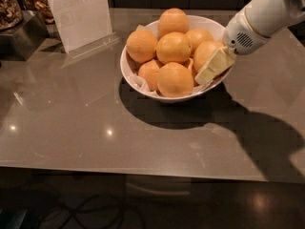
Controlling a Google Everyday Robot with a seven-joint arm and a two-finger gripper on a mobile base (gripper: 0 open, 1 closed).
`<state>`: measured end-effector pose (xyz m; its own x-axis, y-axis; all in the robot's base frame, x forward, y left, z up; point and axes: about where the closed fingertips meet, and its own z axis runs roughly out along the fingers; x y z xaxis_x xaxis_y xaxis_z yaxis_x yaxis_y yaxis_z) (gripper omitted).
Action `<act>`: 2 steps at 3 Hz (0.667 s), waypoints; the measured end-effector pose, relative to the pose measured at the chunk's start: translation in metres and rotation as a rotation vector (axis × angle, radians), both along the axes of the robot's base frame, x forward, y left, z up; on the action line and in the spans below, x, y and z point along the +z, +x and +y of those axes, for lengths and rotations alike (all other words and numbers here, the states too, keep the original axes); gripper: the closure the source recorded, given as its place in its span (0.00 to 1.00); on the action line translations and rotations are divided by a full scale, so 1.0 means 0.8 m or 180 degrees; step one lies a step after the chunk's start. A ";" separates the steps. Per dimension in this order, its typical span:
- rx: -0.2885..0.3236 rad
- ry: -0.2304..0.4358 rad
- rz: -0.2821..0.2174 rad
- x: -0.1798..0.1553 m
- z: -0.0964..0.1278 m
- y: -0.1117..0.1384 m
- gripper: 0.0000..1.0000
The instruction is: Pick orange from white bowl
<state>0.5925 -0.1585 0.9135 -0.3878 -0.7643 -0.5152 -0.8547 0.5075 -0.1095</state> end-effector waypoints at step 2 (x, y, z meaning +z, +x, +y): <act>-0.0038 -0.0026 -0.0016 -0.007 0.000 0.003 0.59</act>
Offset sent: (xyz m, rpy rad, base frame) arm 0.0033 -0.0029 -0.0063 -0.0163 -0.0214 -0.0273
